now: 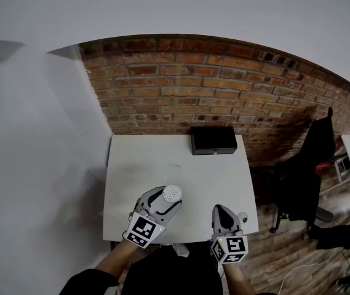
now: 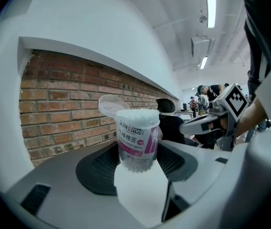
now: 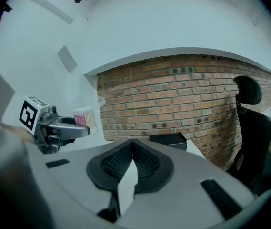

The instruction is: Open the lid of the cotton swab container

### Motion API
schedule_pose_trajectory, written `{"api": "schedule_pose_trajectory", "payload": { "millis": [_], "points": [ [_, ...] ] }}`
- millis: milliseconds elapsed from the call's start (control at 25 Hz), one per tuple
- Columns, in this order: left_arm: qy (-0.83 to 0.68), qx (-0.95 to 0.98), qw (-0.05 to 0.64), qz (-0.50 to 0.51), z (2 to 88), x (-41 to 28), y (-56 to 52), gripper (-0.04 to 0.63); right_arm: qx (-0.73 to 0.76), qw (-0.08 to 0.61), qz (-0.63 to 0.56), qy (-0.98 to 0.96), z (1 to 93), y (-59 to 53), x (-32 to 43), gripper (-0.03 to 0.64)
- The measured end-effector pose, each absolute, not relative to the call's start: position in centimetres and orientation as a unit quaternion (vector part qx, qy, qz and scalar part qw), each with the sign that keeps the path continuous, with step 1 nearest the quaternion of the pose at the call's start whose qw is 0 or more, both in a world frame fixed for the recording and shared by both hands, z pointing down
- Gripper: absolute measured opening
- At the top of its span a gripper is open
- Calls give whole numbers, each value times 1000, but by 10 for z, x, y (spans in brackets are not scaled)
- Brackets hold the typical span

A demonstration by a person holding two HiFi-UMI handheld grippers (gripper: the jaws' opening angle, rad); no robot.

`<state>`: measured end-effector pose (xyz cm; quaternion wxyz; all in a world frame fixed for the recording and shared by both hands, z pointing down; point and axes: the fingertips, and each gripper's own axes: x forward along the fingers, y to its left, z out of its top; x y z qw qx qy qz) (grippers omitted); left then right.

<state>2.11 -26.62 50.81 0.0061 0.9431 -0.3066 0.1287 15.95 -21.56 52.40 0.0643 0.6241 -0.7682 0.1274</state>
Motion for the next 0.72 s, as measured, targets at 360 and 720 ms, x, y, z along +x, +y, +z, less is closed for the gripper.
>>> {"api": "schedule_pose_trajectory", "payload": {
  "millis": [360,720],
  "points": [
    [-295,945,14,142,514,23,-264,259,606,76,130,-781,528,-219,150,20],
    [-282,947,18,151,521,25,-258,259,594,82,128,-790,528,-222,144,20]
  ]
}}
